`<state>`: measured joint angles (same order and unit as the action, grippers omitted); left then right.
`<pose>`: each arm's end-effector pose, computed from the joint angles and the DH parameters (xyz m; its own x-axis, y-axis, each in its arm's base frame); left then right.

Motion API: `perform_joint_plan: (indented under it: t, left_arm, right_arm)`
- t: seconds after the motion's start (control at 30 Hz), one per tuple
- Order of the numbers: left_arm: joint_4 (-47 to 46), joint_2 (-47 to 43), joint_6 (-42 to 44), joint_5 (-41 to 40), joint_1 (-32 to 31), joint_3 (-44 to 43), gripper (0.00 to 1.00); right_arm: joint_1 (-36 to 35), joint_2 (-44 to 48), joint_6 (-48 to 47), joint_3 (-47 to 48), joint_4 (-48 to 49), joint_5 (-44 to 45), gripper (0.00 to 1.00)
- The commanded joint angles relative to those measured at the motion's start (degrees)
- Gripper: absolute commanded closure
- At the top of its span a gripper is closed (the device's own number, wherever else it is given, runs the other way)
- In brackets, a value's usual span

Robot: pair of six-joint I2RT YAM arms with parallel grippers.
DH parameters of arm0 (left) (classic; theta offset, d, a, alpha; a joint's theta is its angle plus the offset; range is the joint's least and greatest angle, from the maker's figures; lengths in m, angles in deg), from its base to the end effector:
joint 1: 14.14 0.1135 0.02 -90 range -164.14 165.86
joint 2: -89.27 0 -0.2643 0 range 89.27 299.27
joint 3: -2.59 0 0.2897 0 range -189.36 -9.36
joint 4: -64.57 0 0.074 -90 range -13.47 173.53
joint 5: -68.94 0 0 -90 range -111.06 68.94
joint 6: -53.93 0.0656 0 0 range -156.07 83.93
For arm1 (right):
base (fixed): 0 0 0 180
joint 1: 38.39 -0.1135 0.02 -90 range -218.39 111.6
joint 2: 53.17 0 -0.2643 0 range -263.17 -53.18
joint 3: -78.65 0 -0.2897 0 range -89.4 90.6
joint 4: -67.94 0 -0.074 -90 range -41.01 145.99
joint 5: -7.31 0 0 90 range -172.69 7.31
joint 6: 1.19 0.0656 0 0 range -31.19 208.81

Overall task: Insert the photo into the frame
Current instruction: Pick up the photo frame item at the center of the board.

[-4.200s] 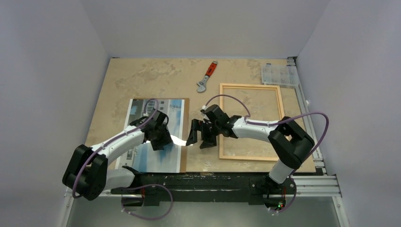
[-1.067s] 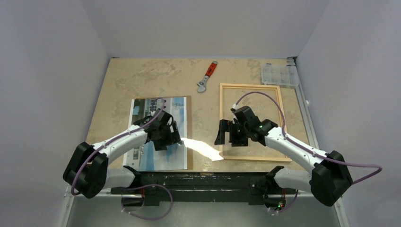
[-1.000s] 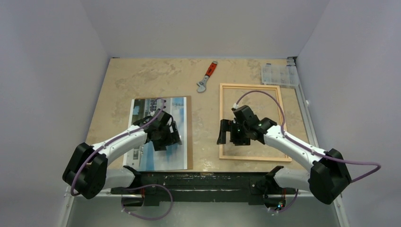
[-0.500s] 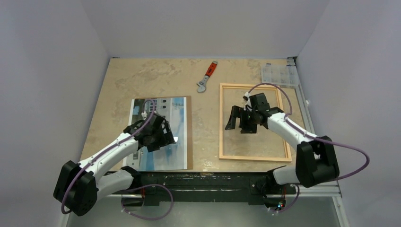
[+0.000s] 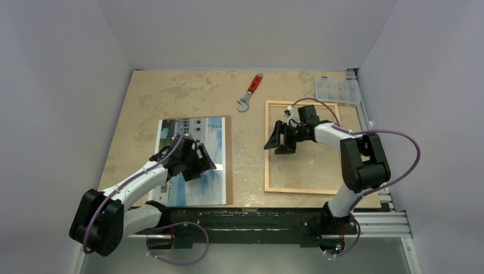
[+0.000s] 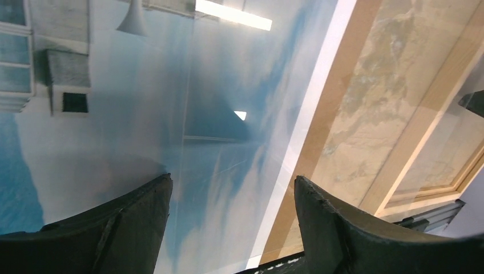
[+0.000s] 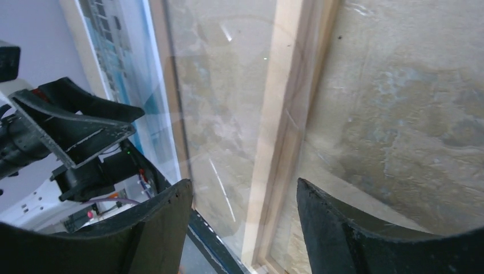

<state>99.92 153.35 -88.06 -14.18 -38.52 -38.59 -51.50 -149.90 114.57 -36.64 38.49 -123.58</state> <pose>0.2195 -0.1081 0.1202 -0.8451 -0.4758 -0.2438 -0.3225 0.8174 -0.4773 0.3366 0.1225 0.1138 -0.9775 0.1097 -0.1802 -0.0568 0.6858 0.7255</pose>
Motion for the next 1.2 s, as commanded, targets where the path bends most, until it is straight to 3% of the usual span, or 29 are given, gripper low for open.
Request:
perform_joint_plan:
  t: [0.0,0.23,0.4,0.53,0.63,0.73,0.8,0.87,1.0,1.17]
  left_arm:
    - [-1.6,3.6,-0.1,2.0,0.2,2.0,0.24]
    - [-1.5,5.1,0.4,1.9,0.3,1.8,0.24]
    - [0.2,4.8,0.7,0.8,0.3,1.3,0.25]
    - [0.7,4.9,1.1,0.6,0.2,1.0,0.24]
    - [0.5,5.7,1.3,0.8,0.2,0.8,0.25]
    - [0.4,6.0,1.2,0.9,0.2,0.8,0.25]
    - [0.5,5.9,1.4,0.8,0.2,0.8,0.25]
    - [0.8,5.7,1.4,0.8,0.2,0.8,0.25]
    - [1.4,5.2,1.7,0.6,0.2,0.7,0.25]
    - [1.3,5.7,2.0,0.9,0.1,0.5,0.25]
  right_arm:
    - [-0.3,0.9,1.0,2.2,3.9,-7.8,0.37]
    - [-3.7,3.1,0.3,2.4,1.5,-10.5,0.53]
    - [-4.9,7.2,1.6,-1.1,0.0,-7.8,0.74]
    - [-4.9,14.0,0.9,-5.8,-3.8,-3.6,0.77]
    - [-4.9,19.7,1.6,-11.8,-5.1,-2.5,0.71]
    - [-4.7,23.6,0.3,-12.9,-9.7,4.5,0.4]
    - [-4.6,24.1,-1.1,-10.6,-13.2,11.7,0.25]
    - [-4.0,23.1,-1.9,-7.8,-15.0,16.7,0.18]
    - [-2.6,18.2,-2.5,-3.5,-13.5,17.8,0.16]
    - [-0.9,9.3,-3.7,0.7,-10.8,11.8,0.21]
